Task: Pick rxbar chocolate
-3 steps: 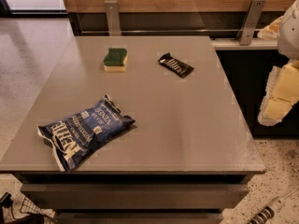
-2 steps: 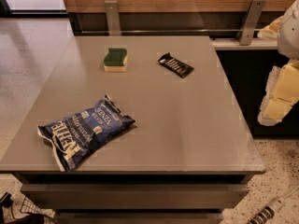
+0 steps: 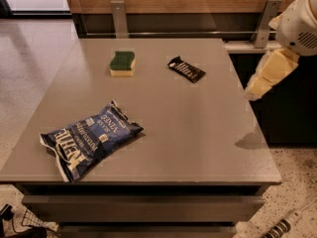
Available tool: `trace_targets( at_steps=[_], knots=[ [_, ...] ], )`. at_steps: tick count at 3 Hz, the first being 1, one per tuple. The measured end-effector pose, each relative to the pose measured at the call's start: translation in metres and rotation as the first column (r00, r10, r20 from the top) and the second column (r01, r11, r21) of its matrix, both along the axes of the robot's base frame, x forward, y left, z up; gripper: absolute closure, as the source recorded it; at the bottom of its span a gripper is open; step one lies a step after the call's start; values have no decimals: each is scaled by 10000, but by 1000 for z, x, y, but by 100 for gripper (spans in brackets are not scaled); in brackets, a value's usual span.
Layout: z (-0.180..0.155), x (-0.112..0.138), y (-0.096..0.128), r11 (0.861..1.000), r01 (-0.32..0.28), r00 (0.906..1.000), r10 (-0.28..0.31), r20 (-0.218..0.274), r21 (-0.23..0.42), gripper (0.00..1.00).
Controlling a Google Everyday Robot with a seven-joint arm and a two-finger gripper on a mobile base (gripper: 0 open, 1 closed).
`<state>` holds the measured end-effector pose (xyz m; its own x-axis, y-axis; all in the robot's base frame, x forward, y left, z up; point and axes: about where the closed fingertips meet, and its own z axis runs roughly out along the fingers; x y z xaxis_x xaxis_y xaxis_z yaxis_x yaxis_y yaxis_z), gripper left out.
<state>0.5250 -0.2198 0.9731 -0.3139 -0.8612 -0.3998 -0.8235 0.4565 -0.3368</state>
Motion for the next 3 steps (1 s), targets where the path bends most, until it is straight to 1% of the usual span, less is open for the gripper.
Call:
trace_targets(
  at_steps=[1,2,3],
  knots=[
    [-24,48,5,9826,990,9933,-1070,435,1573,0],
    [-50,90,20,9326,1350,9831,-1682,721,3348,0],
    [-67,132,37,8660,1318,9703,-2123,1160,4824,0]
  ],
)
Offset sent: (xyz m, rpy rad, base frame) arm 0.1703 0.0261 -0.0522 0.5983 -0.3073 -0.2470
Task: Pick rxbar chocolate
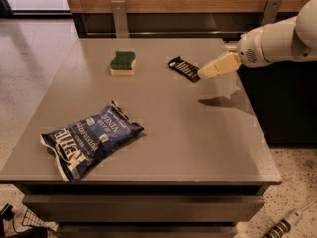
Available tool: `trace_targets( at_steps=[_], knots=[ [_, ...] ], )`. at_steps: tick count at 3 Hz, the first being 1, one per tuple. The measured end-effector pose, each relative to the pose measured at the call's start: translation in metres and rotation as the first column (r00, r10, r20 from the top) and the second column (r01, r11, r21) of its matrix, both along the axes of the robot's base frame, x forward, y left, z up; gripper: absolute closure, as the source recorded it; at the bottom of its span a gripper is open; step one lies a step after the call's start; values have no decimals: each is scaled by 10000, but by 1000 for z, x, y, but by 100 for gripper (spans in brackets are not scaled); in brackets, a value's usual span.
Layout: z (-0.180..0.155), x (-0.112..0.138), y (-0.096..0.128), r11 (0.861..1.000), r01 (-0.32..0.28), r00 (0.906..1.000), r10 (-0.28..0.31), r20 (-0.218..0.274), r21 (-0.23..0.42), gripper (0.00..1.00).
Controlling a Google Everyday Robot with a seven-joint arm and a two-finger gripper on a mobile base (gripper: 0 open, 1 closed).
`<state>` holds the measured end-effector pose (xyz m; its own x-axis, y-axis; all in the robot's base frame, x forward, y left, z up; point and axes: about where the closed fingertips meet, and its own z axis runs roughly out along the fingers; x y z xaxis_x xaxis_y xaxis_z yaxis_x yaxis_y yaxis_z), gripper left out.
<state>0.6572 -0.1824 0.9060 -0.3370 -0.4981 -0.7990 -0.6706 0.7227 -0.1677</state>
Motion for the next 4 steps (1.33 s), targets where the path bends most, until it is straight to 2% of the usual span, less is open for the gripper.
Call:
trace_targets(
  at_steps=[1,2,3,4],
  knots=[
    [-12,37,12,9934,205,9973,-284,684,1128,0],
    [-12,37,12,9934,203,9973,-281,684,1129,0],
    [-20,45,19,9883,-199,9974,91,714,1514,0],
    [-31,61,29,9711,-968,9924,776,951,2181,0]
  ],
)
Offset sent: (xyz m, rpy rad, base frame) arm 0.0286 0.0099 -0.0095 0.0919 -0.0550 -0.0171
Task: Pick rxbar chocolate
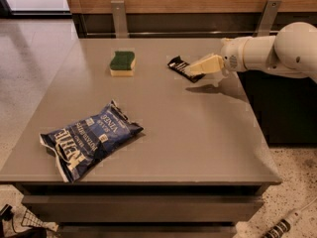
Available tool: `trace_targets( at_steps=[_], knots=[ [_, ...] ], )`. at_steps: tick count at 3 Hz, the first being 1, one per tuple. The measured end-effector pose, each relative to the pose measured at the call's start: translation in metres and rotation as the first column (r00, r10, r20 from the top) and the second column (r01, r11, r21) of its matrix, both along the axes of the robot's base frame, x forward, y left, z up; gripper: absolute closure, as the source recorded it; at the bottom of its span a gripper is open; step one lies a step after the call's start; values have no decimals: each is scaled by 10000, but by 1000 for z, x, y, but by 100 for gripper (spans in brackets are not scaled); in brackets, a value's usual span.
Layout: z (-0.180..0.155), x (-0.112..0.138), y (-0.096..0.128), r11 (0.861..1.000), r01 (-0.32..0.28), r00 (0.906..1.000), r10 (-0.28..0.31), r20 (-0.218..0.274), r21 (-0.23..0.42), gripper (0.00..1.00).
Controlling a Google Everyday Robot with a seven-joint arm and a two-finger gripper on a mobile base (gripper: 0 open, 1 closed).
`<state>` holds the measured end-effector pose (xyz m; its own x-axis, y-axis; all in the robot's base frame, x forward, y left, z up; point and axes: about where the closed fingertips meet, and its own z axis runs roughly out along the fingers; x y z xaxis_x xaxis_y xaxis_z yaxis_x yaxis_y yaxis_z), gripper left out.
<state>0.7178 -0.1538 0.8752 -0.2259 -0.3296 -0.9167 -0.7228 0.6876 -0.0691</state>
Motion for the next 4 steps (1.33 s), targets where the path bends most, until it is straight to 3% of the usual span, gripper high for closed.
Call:
trace_targets(
  at_steps=[1,4],
  knots=[
    [-11,13,10,9978,-509,9987,505,98,431,0],
    [-58,34,31,9978,181,9991,-155,-406,637,0]
  ],
)
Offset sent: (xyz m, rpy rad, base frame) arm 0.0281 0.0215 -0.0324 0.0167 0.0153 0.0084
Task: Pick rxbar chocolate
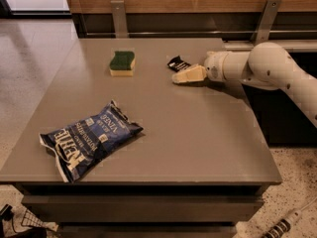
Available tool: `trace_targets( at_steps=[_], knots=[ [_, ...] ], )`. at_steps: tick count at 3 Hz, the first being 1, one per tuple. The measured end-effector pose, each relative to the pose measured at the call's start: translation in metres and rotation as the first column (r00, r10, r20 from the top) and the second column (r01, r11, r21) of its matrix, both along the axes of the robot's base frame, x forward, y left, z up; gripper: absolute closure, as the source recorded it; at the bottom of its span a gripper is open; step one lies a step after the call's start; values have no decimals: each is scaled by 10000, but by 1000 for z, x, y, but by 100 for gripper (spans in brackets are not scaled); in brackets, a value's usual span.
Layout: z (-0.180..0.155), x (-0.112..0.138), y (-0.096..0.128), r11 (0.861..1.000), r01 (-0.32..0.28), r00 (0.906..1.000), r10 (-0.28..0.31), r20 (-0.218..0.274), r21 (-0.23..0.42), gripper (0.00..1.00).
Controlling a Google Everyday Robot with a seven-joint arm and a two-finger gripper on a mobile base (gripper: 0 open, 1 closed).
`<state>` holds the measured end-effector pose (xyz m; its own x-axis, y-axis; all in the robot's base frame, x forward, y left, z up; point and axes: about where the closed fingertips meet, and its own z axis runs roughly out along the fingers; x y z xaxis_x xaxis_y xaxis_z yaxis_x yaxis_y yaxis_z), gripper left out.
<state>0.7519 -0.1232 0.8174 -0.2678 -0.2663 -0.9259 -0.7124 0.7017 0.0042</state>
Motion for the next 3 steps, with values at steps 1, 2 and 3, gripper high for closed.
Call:
trace_targets(
  at_steps=[1,2,3],
  knots=[
    [-16,6,8,9997,-30,9999,34,-162,262,0],
    [-13,6,8,9996,-30,9999,34,-162,263,16],
    [-10,6,8,9996,-31,9999,36,-163,263,41]
  ],
)
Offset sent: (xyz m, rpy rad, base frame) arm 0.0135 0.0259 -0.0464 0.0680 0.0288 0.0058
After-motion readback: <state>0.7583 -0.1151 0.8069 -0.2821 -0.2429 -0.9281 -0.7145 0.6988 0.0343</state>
